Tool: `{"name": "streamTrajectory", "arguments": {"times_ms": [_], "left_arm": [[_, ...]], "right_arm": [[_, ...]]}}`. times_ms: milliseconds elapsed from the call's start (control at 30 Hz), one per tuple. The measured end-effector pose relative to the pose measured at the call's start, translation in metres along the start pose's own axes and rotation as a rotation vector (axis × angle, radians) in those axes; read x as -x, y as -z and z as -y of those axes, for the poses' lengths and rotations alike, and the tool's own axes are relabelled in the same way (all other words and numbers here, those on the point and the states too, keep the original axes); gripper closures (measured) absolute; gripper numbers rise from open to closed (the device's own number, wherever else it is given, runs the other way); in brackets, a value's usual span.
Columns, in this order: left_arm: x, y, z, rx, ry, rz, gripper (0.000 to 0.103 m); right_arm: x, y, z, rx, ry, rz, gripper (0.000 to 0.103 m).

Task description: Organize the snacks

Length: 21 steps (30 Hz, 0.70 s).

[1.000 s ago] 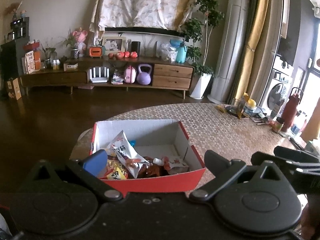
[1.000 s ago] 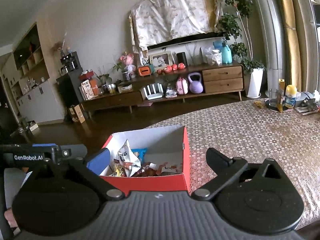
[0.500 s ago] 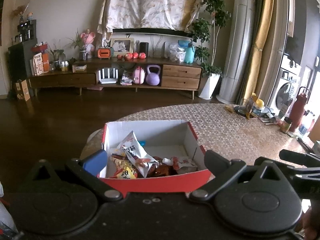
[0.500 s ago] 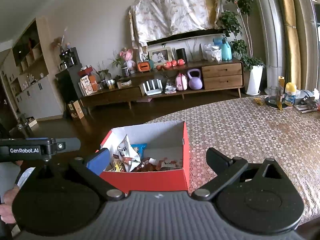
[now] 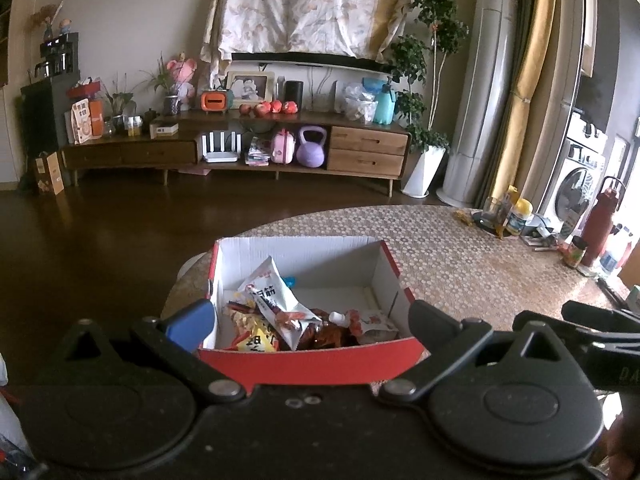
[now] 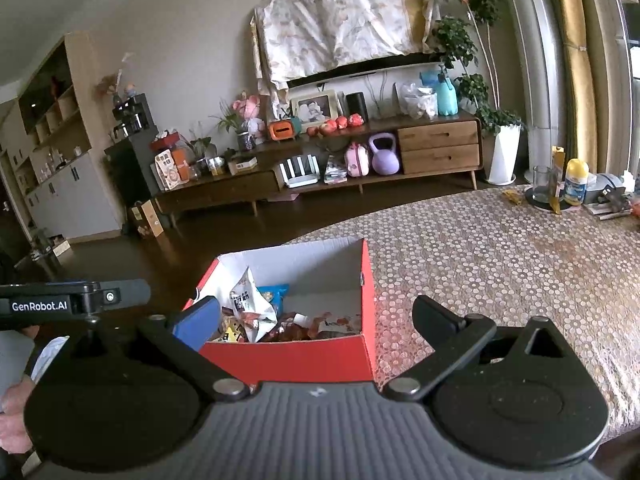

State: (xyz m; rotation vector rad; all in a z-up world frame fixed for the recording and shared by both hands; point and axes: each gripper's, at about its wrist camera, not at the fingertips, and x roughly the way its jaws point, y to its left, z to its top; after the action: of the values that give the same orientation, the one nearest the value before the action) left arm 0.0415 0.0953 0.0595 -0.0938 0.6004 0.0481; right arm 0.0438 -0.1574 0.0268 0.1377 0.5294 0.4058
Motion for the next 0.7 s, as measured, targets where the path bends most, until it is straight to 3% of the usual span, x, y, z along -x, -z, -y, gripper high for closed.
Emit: {"name": "streamTrajectory", "arguments": {"times_ms": [700], "left_arm": [[-0.0005, 0.0025, -0.0013, 0.005, 0.002, -0.007, 0.0]], "right_arm": [[-0.0039, 0.0038, -0.0048, 0.002, 0.037, -0.053, 0.0]]}}
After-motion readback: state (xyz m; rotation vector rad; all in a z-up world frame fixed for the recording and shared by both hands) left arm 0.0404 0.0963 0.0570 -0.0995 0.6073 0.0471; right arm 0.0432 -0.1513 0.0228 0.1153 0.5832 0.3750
